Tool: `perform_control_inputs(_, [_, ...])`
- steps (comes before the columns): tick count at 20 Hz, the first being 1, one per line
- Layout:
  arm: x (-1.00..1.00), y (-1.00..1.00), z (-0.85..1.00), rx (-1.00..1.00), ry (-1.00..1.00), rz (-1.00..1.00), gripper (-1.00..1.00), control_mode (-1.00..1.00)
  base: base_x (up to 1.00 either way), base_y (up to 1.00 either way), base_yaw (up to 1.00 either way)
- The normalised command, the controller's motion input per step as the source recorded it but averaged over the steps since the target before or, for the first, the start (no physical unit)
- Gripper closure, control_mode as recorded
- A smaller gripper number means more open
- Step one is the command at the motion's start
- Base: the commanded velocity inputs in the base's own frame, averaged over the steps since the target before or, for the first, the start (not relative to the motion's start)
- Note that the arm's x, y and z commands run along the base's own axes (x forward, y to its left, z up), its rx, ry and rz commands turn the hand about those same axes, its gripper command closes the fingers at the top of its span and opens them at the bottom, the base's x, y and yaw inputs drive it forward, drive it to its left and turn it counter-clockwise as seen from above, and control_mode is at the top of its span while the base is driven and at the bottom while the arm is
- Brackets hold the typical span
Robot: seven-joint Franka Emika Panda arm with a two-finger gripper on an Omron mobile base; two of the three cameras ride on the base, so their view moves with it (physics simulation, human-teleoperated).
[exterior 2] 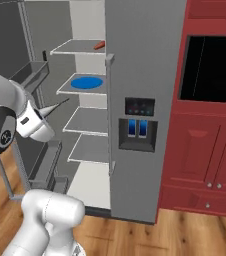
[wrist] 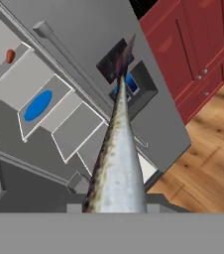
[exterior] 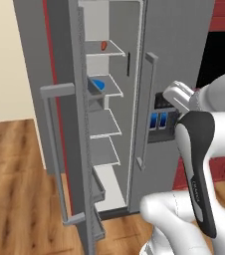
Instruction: Retrieve the fish from the fridge and place it on the cutting board.
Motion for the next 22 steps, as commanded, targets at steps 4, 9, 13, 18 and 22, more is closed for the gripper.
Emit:
perform_control_inputs(4, [0.00,0.00,0.00,0.00,0.00,0.00,1.00,1.00,-0.99,-0.41,-0.31])
perform_control_inputs(9, [0.00,0.00,0.00,0.00,0.00,0.00,1.00,1.00,-1.00,-0.06,0.17])
perform_control_inputs(13, [0.00,0.00,0.00,0.00,0.00,0.00,1.00,1.00,-1.00,0.00,0.65])
perform_control_inputs(18, [0.00,0.00,0.00,0.00,0.00,0.00,1.00,1.00,-1.00,-0.07,0.59])
perform_control_inputs(22, [0.00,0.00,0.00,0.00,0.00,0.00,1.00,1.00,-1.00,-0.66,0.16])
